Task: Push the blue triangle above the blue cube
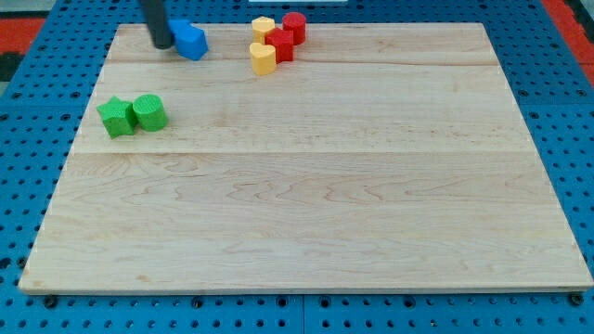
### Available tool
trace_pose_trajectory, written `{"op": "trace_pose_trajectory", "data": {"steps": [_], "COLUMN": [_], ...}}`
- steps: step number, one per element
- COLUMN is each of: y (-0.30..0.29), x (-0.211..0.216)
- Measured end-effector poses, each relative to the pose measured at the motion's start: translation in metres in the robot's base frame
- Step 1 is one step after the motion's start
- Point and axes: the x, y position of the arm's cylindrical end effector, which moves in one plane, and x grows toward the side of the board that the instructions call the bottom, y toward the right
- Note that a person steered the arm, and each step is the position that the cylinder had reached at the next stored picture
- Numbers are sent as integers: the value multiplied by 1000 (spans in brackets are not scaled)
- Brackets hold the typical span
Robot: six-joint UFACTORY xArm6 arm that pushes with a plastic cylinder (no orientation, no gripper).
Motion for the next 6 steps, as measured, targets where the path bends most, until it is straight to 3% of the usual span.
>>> {"op": "trace_pose_trajectory", "data": {"steps": [2, 3, 4, 5, 6], "y": [39, -15, -61, -43, 22], "x": [30, 44, -14, -44, -21]}}
